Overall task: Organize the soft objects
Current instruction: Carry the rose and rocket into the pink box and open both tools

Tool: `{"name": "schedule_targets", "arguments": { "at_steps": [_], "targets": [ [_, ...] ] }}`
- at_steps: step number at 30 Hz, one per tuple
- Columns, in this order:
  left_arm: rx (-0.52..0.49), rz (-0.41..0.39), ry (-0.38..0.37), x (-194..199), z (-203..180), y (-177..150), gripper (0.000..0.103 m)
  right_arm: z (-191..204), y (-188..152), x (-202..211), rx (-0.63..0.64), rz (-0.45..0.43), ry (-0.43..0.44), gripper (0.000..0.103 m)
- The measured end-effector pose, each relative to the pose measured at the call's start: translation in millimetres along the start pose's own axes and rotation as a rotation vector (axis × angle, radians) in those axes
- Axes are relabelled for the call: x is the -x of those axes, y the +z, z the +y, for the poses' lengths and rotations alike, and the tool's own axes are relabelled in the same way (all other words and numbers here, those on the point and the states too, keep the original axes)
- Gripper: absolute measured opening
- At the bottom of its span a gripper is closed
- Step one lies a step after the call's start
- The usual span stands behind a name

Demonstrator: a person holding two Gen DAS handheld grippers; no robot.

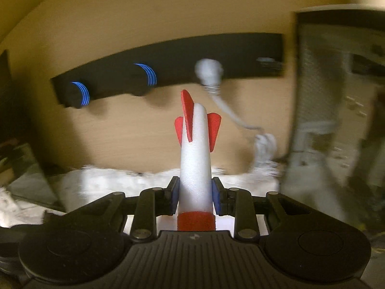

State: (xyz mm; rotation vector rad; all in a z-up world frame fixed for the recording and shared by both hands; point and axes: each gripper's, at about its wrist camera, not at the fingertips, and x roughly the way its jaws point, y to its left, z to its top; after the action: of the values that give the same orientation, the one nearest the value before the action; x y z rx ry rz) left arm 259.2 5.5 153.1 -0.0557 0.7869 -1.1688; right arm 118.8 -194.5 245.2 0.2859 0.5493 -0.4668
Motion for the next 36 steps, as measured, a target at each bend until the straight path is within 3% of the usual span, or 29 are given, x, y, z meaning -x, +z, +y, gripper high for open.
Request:
{"name": "schedule_targets", "arguments": {
  "at_steps": [4, 5, 8, 11, 17, 21, 24, 29, 32, 34, 36],
  "targets": [
    [0.086, 0.062, -0.140, -75.9, -16.1, -6.6, 0.034, -32.9, -13.3, -3.0, -0.008, 0.025, -0.040, 0.027],
    [0.085, 0.084, -0.139, -94.5, -17.3, -11.1, 0.034, -38.5, -18.2, -5.6, -0.006, 0.037, -0.049, 0.027],
    [0.055, 0.163, 0.002, -136.5, -23.2, -30.3, 0.035, -50.7, -31.3, -16.5, -0.012, 0.084, -0.070, 0.027],
    [0.098, 0.162, -0.014, -141.6, -18.2, -40.6, 0.035, -58.1, -46.3, -28.3, -0.026, 0.123, -0.066, 0.028],
    [0.078, 0.040, -0.034, -104.6, -19.1, -29.4, 0.035, -58.2, -72.9, -72.5, -0.099, 0.245, 0.002, 0.028],
    [0.082, -0.045, 0.000, -55.4, -12.0, -24.5, 0.035, -53.9, -88.8, -109.8, -0.125, 0.320, -0.016, 0.030],
    [0.069, -0.093, 0.058, -9.5, 2.1, -31.8, 0.035, -49.9, -96.5, -113.2, -0.116, 0.330, -0.017, 0.045],
    [0.088, -0.171, 0.259, 71.0, 43.8, -54.3, 0.035, -34.2, -110.6, -87.6, -0.041, 0.294, 0.001, 0.047],
    [0.144, -0.204, 0.349, 112.2, 70.3, -74.1, 0.035, -10.2, -120.0, -68.1, 0.072, 0.258, 0.016, 0.052],
    [0.160, -0.187, 0.376, 130.5, 85.7, -86.8, 0.035, 13.0, -128.5, -58.6, 0.175, 0.227, 0.036, 0.060],
    [0.167, -0.104, 0.386, 134.0, 99.4, -99.9, 0.035, 36.2, -141.6, -53.4, 0.235, 0.224, 0.085, 0.063]
  ]
}}
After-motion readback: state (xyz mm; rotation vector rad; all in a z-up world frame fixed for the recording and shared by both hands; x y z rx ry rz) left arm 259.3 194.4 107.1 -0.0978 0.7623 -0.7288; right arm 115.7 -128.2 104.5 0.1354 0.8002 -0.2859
